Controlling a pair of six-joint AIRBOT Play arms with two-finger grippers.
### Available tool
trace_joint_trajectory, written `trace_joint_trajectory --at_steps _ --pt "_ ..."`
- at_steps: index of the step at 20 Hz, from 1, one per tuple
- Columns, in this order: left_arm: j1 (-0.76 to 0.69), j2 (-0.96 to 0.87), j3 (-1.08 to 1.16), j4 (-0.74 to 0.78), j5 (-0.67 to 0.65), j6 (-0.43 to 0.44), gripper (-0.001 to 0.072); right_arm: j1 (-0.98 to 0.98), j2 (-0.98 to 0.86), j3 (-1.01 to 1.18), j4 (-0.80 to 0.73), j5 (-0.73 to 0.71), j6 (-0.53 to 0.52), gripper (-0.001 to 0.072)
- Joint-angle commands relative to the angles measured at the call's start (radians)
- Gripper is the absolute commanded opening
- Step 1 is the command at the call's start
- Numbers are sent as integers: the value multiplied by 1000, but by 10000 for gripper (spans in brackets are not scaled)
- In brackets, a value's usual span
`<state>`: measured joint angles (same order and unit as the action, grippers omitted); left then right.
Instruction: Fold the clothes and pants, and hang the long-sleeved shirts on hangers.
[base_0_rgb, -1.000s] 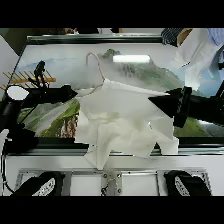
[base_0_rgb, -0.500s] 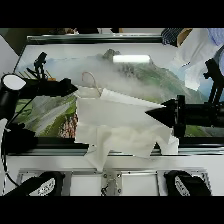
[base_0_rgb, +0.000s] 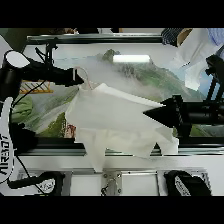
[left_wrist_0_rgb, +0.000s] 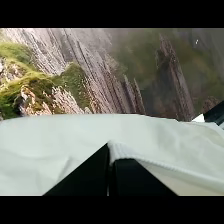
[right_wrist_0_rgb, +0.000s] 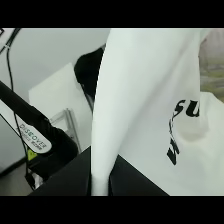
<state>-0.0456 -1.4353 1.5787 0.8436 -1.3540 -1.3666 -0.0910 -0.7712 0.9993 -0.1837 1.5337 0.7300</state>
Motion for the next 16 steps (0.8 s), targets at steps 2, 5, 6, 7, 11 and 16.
trace_joint_trajectory --at_steps 2,5,6,7,11,16 --pt "1 -54 109 -4 -53 9 436 0 -4 0 124 -3 -3 28" --pt "31 -55 178 -11 -41 8 620 0 -4 0 124 -20 -4 28" --pt "48 -55 214 -11 -41 5 620 0 -4 0 124 -30 -4 28" --pt "69 -55 253 -27 -43 5 620 0 -4 0 124 -42 -4 28" --pt "170 -55 373 -194 -86 4 620 0 -4 0 124 -92 -27 28" --pt "232 -56 344 -218 -201 -3 620 0 -5 0 124 -150 -64 28"
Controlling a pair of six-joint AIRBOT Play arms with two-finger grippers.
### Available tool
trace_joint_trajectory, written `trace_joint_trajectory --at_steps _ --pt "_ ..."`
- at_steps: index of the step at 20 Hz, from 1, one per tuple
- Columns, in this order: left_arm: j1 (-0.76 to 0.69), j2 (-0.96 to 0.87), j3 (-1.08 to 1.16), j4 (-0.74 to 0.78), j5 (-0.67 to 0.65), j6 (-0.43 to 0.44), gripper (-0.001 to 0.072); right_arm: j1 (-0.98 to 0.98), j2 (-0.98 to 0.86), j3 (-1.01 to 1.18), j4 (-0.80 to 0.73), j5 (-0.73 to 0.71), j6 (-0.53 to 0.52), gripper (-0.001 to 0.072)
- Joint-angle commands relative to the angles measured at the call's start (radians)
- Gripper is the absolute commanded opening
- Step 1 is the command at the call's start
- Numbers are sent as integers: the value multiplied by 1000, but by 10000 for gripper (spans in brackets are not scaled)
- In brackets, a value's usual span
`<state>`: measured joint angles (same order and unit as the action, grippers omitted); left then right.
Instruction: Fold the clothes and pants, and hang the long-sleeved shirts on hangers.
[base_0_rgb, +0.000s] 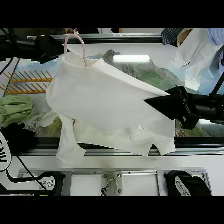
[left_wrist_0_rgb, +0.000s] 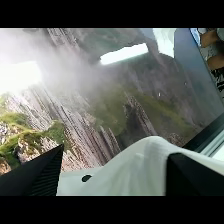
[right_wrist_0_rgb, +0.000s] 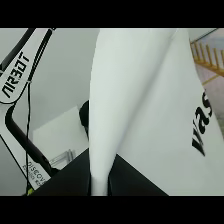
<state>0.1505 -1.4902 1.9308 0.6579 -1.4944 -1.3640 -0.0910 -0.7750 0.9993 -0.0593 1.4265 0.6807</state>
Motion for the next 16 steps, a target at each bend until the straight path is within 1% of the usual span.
trace_joint_trajectory --at_steps 1,3,4,6,9,10,13,15,16 --pt "40 -1 -33 -45 -72 -14 619 0 0 0 0 -43 -15 28" --pt "37 -1 -105 -133 -111 -8 620 0 0 0 0 -42 -15 28" --pt "30 -1 -145 -166 -130 9 619 0 0 0 0 -42 -15 28" --pt "22 -1 -216 -225 -134 15 619 0 0 0 0 -43 -15 28" --pt "27 -1 -274 -451 -131 59 619 0 0 0 0 -43 -15 29" --pt "27 -1 -277 -500 -139 76 619 0 0 0 -1 -43 -15 29" --pt "28 -1 -248 -492 -140 84 619 0 0 0 -1 -44 -16 28" --pt "51 0 -213 -492 -102 79 619 0 0 0 -1 -76 -16 28" --pt "67 0 -191 -492 -78 63 619 0 0 0 0 -98 -26 28"
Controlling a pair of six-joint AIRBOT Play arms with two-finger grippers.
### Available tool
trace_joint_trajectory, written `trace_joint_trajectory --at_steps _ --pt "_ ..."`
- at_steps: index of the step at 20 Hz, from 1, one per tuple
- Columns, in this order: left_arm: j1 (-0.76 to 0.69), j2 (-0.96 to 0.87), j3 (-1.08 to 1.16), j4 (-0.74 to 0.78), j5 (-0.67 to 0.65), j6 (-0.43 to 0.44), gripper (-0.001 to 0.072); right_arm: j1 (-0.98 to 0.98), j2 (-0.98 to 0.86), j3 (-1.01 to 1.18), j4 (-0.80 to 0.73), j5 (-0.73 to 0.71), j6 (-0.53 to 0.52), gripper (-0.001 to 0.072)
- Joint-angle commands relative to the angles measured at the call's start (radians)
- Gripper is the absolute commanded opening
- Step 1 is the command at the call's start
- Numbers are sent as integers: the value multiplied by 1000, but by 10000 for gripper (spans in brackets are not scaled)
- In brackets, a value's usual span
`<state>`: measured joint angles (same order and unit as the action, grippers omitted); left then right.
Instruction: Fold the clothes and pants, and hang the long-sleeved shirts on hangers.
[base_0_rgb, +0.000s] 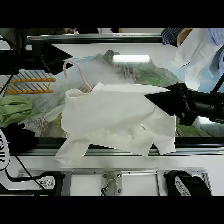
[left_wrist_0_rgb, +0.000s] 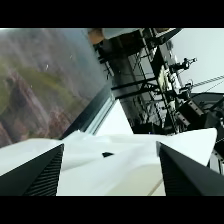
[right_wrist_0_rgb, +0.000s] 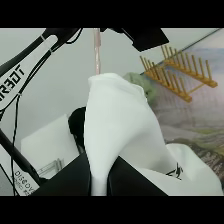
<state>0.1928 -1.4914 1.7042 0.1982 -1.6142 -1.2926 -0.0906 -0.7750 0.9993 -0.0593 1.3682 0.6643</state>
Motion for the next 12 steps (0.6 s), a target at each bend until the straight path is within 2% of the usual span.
trace_joint_trajectory --at_steps 1,4,5,8,12 --pt "40 1 60 -31 56 -24 619 -1 0 0 -1 -60 -20 28" --pt "72 2 114 -18 62 -34 616 -1 0 0 -1 -132 -61 28" --pt "73 10 121 29 70 -44 498 -1 0 0 -1 -158 -80 29" --pt "60 51 119 224 90 -50 21 -2 0 14 -47 -225 -120 28" --pt "4 109 119 408 101 -51 19 -2 0 108 -276 -320 -123 28"
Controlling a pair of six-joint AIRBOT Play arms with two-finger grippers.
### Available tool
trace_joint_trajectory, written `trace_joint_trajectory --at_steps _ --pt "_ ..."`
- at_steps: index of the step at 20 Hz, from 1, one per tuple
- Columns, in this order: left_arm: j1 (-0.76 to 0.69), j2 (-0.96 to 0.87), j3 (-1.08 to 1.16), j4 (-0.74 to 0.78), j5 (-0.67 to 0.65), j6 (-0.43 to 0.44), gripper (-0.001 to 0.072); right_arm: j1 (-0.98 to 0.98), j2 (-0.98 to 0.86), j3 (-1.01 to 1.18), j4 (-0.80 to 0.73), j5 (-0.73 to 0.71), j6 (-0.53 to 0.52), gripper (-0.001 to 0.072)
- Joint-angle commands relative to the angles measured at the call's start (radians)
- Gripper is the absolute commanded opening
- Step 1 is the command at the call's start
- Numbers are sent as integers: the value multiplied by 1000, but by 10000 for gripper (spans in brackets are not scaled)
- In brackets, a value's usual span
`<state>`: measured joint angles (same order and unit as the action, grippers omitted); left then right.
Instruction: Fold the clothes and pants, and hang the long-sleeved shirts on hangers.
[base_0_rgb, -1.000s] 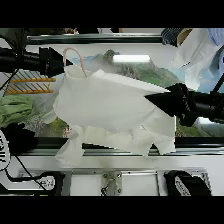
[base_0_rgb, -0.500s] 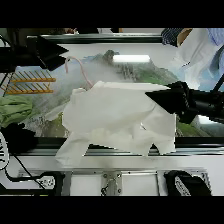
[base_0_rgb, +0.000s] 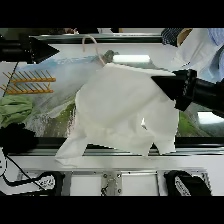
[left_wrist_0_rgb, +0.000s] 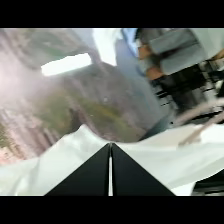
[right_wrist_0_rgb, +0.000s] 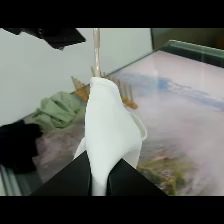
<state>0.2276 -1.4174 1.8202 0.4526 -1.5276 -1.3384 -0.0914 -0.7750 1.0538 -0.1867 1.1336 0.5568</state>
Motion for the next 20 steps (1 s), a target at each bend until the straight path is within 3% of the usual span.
trace_joint_trajectory --at_steps 1,7,20 --pt "-53 48 3 193 17 -5 19 -1 0 79 -184 -122 -38 28" --pt "-227 111 2 454 54 -24 18 -28 4 151 -223 -422 -146 28" --pt "-449 72 2 523 61 -33 19 -325 75 151 -222 -1238 -367 28"
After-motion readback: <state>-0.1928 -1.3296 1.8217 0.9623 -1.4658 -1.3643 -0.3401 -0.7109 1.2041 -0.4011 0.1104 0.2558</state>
